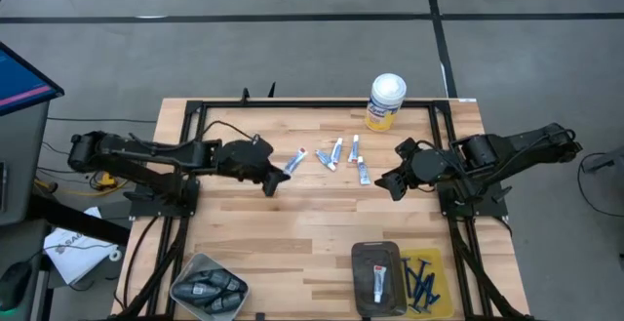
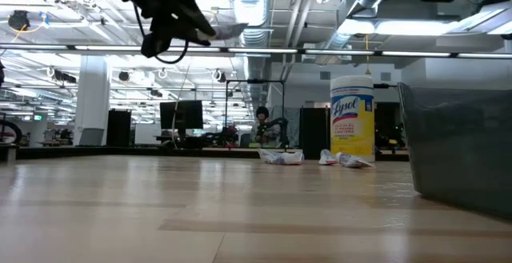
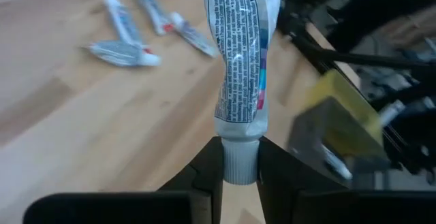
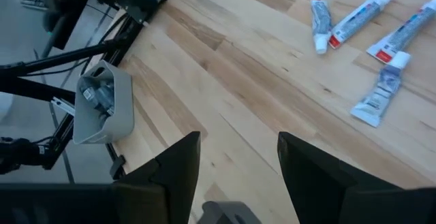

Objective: Pick & Place Travel size toiletries
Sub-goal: Put the toothpaste into the black bin

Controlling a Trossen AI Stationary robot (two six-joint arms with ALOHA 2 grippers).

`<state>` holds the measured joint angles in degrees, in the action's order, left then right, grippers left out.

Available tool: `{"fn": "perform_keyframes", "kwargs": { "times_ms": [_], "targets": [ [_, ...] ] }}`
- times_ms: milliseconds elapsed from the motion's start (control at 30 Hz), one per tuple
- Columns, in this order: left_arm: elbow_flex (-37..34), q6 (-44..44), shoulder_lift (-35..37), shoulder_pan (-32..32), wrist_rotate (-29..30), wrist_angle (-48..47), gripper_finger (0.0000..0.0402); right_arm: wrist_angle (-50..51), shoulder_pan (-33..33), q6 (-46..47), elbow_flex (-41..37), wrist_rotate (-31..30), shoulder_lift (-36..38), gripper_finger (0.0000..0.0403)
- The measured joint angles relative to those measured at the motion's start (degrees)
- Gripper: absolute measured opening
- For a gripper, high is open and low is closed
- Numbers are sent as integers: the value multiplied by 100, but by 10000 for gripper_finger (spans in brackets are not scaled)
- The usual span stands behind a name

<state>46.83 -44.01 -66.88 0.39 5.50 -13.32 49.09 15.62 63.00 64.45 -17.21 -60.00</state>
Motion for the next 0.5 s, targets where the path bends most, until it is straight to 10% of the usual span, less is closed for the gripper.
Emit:
{"fn": "perform_keyframes", "kwargs": {
  "times_ms": [500],
  "targets": [
    [4, -10, -1, -696, 13, 422, 56, -671, -79, -239, -2, 12, -303, 188]
  ]
}}
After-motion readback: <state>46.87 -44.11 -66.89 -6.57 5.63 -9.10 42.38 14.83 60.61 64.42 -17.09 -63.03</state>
